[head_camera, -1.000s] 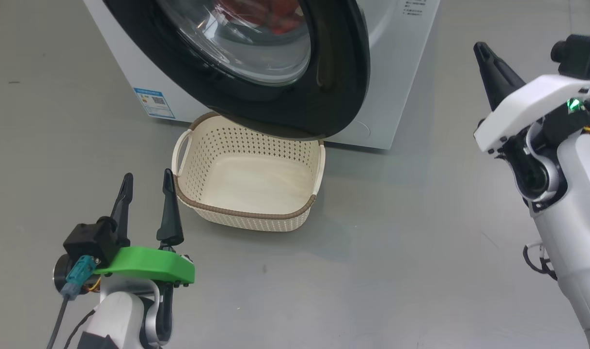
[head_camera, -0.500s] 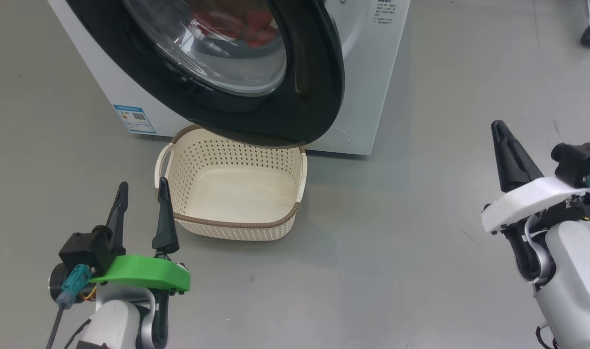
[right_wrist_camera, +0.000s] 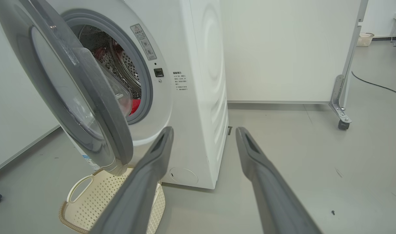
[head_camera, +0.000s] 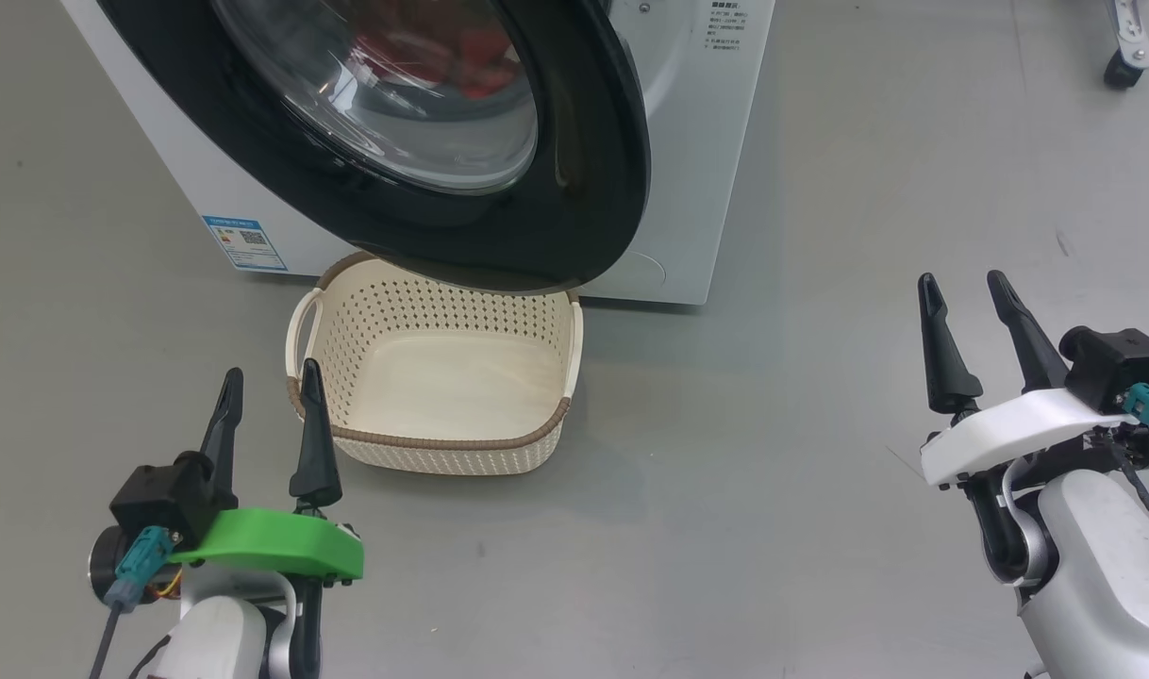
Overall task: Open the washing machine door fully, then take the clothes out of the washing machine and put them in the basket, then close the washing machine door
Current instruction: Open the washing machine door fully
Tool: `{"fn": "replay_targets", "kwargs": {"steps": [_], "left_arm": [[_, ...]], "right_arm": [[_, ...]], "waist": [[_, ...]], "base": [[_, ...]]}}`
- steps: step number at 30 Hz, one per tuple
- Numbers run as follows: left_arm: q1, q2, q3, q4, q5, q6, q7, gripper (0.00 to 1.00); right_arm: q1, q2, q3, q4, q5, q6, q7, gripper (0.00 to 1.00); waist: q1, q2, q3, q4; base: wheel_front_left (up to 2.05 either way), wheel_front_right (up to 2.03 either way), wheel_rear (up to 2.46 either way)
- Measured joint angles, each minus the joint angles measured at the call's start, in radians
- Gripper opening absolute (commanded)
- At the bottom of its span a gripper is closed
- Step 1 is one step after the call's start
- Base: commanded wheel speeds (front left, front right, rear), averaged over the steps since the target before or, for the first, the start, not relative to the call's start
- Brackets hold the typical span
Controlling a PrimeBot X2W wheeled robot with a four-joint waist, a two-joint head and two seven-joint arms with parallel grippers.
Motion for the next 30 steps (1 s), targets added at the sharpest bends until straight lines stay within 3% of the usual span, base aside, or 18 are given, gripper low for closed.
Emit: {"fn": "replay_targets", "kwargs": {"steps": [30], "left_arm": [[0.015, 0.000, 0.001, 0.012, 0.005, -0.016, 0.000, 1.00]], "right_arm": [[0.036, 0.029, -0.047, -0.042, -0.050, -0.007, -0.002, 1.00]], "waist": [[0.0000, 0.0000, -0.009, -0.007]], "base": [[0.00, 0.00, 0.00]]}}
